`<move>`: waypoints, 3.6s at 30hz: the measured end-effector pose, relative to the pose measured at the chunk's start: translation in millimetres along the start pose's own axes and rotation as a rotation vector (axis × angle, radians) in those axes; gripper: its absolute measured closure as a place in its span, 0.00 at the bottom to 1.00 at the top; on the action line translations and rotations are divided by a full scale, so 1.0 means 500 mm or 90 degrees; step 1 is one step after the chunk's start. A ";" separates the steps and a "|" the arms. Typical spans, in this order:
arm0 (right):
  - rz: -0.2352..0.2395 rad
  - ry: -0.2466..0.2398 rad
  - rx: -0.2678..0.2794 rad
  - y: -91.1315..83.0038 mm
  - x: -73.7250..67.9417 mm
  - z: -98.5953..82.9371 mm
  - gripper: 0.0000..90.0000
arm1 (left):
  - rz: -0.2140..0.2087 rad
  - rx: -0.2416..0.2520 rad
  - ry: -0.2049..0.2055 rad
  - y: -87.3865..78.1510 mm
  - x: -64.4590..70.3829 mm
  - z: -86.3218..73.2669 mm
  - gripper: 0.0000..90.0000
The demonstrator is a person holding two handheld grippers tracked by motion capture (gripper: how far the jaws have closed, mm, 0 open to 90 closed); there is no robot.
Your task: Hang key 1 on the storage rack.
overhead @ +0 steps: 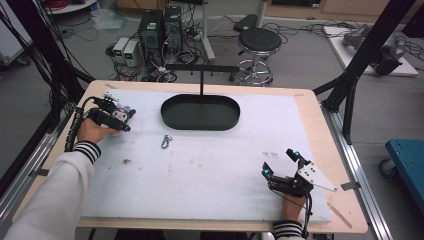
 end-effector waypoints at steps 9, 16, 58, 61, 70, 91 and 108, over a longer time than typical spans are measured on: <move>0.000 0.002 0.000 0.000 0.000 0.000 0.01 | -0.005 -0.013 -0.013 0.003 -0.003 -0.001 0.17; -0.001 0.003 0.000 0.000 0.000 0.000 0.01 | -0.012 -0.027 -0.016 0.011 -0.004 -0.002 0.22; -0.002 -0.005 0.000 0.000 -0.001 0.000 0.01 | -0.071 0.029 -0.005 -0.044 -0.006 0.001 0.54; -0.002 -0.006 0.000 0.000 -0.001 0.000 0.01 | -0.091 0.050 -0.001 -0.060 -0.007 0.001 0.54; -0.001 -0.010 0.001 0.001 -0.001 0.000 0.01 | -0.127 0.099 0.003 -0.102 -0.001 0.000 0.53; 0.000 -0.010 -0.002 0.000 -0.003 0.000 0.01 | -0.167 0.164 0.056 -0.184 0.042 0.051 0.53; -0.001 -0.009 -0.003 0.000 -0.003 0.000 0.01 | -0.217 0.178 0.099 -0.205 0.091 0.107 0.53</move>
Point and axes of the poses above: each handheld gripper's, and its own axes: y roughly forward along the jaws, z roughly out of its top, x roughly to its right, the point moved 2 cm from there along y, roughly forward along the jaws, and after that the axes turned 3 degrees about -y, right-handed, at the moved point
